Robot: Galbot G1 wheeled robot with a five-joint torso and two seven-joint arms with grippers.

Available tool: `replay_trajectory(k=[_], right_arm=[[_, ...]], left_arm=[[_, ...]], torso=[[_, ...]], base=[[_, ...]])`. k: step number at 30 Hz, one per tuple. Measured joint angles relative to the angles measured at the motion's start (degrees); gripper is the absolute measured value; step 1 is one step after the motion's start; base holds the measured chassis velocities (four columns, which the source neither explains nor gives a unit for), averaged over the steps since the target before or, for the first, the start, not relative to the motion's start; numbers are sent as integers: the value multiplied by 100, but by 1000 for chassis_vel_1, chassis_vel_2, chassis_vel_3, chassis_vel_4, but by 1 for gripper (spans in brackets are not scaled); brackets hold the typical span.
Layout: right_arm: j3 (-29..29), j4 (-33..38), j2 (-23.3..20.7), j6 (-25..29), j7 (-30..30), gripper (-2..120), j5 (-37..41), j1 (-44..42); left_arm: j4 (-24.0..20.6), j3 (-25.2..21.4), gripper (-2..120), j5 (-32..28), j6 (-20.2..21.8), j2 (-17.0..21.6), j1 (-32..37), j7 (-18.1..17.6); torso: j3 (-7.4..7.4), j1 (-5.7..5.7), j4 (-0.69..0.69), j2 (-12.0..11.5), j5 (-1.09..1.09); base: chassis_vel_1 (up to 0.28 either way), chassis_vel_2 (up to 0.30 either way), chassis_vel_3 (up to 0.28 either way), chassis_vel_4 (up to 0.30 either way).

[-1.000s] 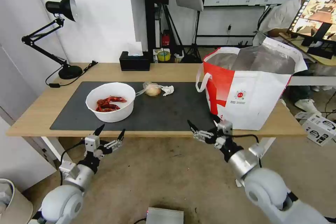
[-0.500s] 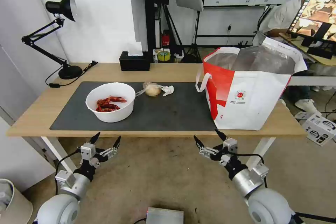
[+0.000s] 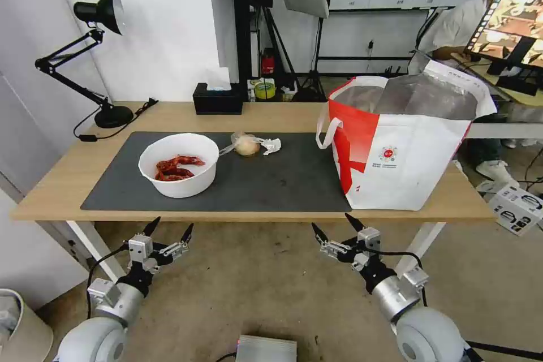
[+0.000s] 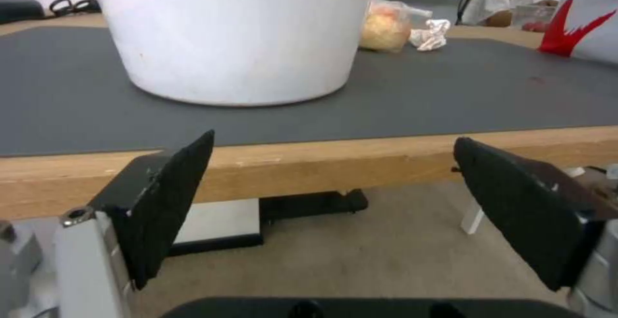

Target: Pick up the trash from the table and place it into the takeout bag.

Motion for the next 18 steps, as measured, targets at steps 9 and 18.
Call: replay_trajectory(k=[9, 18], right_arm=[[-102, -58, -2, -31, -2, 100, 17, 165], [-635, -129, -26, -325, 179, 100, 204, 973]], left_arm=[[18, 32, 100, 9, -2, -14, -8, 15], [15, 49, 100, 20, -2, -43, -28, 17]], torso=[[0, 0, 0, 0, 0], [0, 0, 0, -1, 0]], base=[[0, 0, 0, 0], [0, 0, 0, 0]])
